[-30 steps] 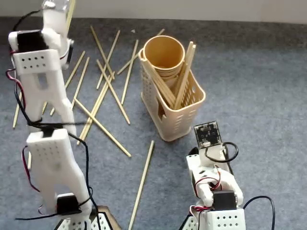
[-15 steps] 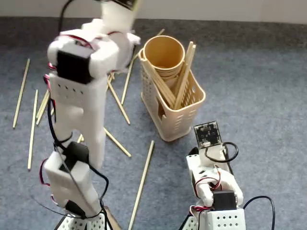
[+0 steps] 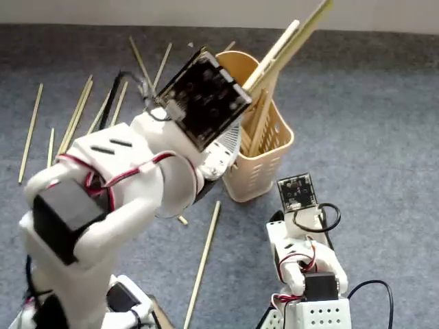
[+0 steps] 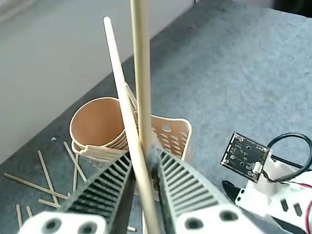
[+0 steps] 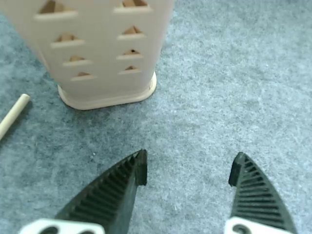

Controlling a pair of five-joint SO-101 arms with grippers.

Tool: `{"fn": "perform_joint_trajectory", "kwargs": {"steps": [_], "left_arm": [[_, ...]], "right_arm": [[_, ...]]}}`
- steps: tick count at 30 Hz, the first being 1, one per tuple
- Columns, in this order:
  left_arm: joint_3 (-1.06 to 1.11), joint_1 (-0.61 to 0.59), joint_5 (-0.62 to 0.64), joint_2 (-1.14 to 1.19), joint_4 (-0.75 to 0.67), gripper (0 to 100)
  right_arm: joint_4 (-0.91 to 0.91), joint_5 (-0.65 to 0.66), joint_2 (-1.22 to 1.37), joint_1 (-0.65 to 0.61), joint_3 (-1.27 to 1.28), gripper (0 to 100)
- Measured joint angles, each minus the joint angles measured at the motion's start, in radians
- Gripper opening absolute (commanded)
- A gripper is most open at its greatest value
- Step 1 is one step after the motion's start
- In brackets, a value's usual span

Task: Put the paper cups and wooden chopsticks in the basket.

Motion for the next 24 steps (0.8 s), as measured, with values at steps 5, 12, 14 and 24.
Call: {"fn": "perform_joint_trajectory", "kwargs": {"steps": [5, 12, 14, 24], "left_arm": [[0.473, -0.048, 0.0, -0.144, -0.37, 0], [0.68, -0.061, 0.0, -0.144, -0.807, 0], [0.687, -0.06, 0.0, -0.147, -0.862, 1], [0.729, -0.037, 0.0, 0.051, -1.036, 1]], "right_arm": [[0.0, 0.0, 0.0, 0.0, 0.0, 27.5], [0.0, 0.0, 0.0, 0.0, 0.0, 27.5], [0.0, 0.0, 0.0, 0.0, 0.0, 27.5], [0.0, 0.0, 0.0, 0.0, 0.0, 27.5]]}}
